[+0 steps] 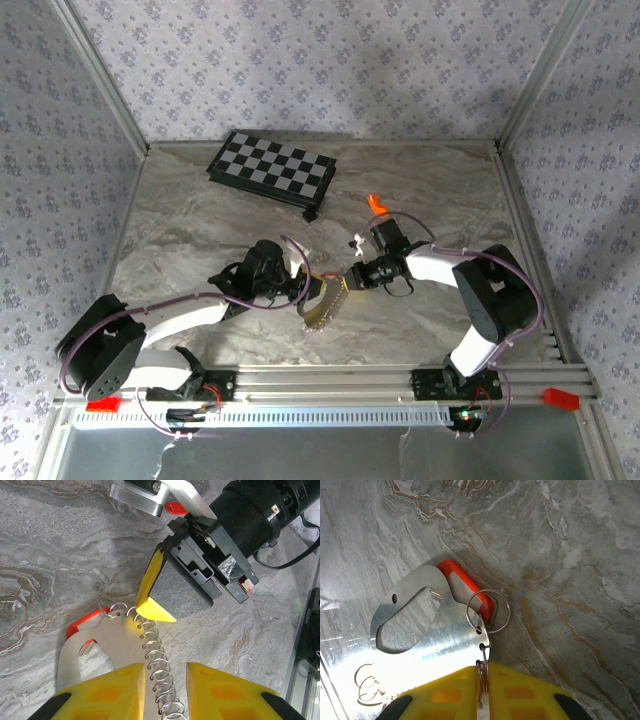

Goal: Put the keys on the keyring

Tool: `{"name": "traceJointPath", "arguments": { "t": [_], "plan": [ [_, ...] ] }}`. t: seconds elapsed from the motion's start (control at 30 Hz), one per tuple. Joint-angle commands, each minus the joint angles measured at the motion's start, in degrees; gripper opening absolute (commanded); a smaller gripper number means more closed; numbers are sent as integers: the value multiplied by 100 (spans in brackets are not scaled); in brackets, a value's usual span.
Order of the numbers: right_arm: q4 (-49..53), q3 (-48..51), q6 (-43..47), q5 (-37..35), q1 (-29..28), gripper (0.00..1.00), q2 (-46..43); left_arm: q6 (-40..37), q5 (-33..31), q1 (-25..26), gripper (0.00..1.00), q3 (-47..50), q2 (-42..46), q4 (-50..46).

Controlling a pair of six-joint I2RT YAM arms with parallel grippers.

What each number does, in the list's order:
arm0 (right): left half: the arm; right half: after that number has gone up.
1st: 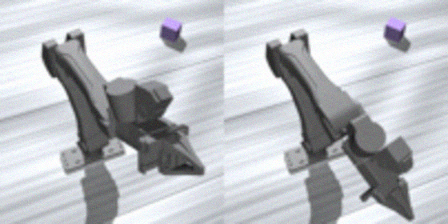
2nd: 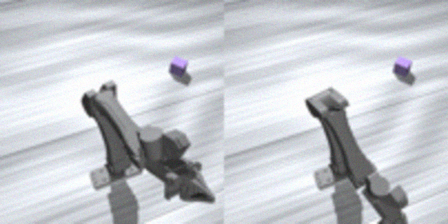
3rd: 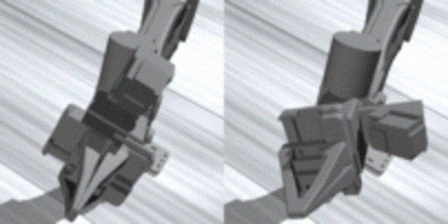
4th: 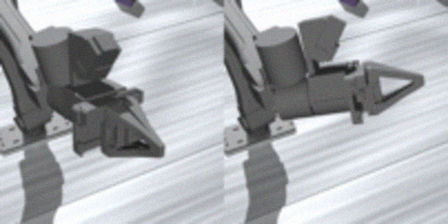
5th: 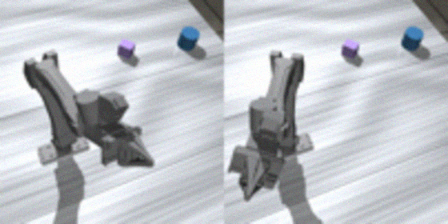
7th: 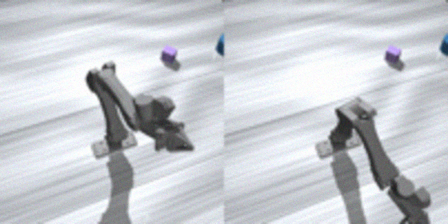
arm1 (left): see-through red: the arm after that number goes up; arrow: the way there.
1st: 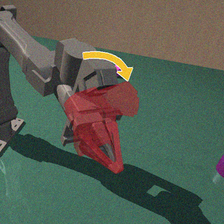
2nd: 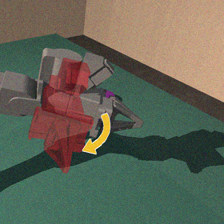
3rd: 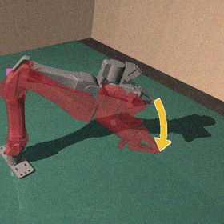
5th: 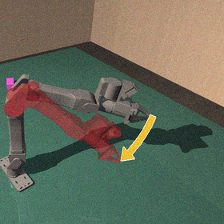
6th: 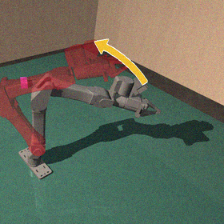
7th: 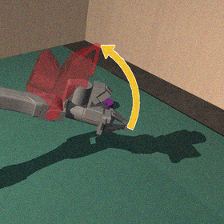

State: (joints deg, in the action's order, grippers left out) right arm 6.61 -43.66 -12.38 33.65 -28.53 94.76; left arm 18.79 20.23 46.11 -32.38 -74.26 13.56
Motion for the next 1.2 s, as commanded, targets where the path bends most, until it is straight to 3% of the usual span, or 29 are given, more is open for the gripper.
{"name": "traceJointPath", "arguments": {
  "t": [0.0, 0.33, 1.17],
  "plan": [
    [68, -138, 52, -78, -29, 13, 13, 64, 151, -26, 27, 65, 3, 191],
    [48, -277, 34, -34, -29, 19, 133, 72, 150, -31, 27, 92, -10, 217],
    [489, -388, 402, -44, -30, 6, 58, 29, 117, -25, 27, 94, 95, 150]
  ]
}}
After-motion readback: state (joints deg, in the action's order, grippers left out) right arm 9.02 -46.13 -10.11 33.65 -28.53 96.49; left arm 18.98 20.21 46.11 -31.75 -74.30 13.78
